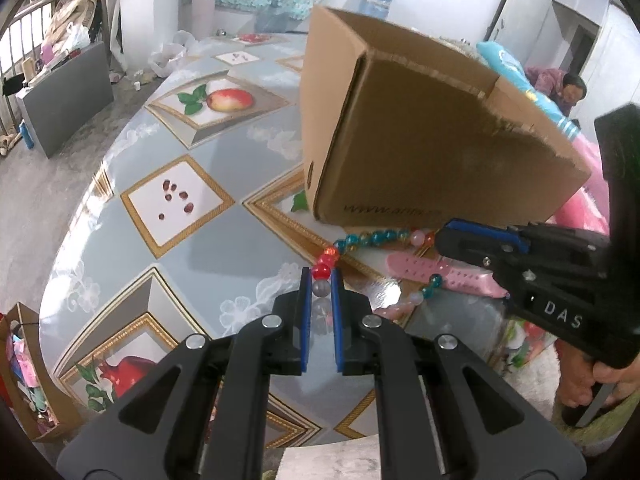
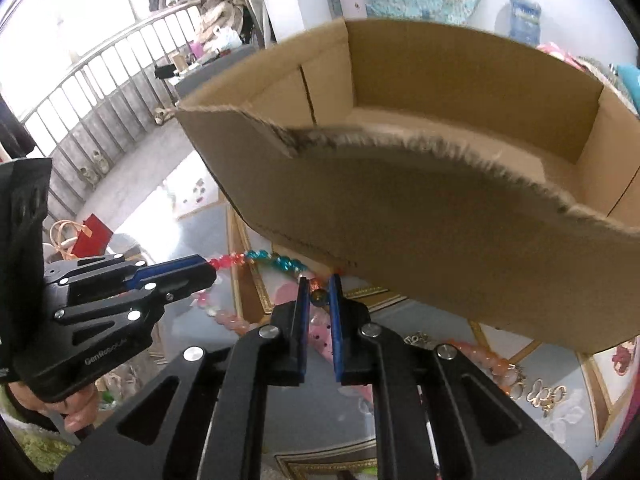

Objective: Organize jewelry
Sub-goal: 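Lift the bead bracelet with the left gripper and carry it over the box, then lower the bracelet into the box and open the left gripper, then move the right gripper to the pink-strap smartwatch and grasp its strap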

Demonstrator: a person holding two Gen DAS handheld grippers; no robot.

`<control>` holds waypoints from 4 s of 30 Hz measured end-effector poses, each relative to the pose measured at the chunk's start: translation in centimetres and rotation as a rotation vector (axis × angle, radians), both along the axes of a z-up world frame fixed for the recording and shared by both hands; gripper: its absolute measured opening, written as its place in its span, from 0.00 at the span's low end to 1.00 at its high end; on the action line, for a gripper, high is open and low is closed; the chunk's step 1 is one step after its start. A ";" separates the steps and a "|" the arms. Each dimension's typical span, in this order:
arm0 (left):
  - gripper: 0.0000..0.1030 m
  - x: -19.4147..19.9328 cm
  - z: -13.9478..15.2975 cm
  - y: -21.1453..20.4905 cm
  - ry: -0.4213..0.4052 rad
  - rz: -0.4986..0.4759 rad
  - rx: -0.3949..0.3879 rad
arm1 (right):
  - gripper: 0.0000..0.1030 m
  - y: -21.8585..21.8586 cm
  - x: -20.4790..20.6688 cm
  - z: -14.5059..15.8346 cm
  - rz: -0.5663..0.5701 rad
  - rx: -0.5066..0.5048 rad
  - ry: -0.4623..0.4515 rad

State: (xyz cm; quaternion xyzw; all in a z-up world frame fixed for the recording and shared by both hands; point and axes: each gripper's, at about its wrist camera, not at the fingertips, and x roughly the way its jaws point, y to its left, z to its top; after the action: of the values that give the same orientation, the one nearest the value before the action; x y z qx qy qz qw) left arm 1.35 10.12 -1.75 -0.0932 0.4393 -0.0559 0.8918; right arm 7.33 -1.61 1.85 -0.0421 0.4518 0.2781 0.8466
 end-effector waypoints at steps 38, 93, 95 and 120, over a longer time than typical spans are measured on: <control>0.20 25.1 6.4 -8.7 0.239 -0.214 0.276 | 0.10 -2.5 27.0 2.6 -0.037 0.101 0.301; 0.84 1.8 4.7 3.2 -0.238 0.079 0.134 | 0.19 4.4 26.5 2.1 0.099 0.022 0.362; 0.84 1.6 4.6 2.0 -0.235 0.042 0.143 | 0.19 3.2 25.8 4.2 0.096 0.042 0.324; 0.89 0.7 -1.8 -4.3 0.019 -0.082 0.225 | 0.59 -12.7 -3.2 -0.4 0.049 -0.152 -0.080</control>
State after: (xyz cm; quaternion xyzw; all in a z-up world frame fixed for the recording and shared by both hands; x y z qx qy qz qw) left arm 2.05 5.85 -3.51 0.0250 0.4547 -0.0418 0.8893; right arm 4.12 -14.28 1.50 -0.1286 0.4361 0.2618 0.8513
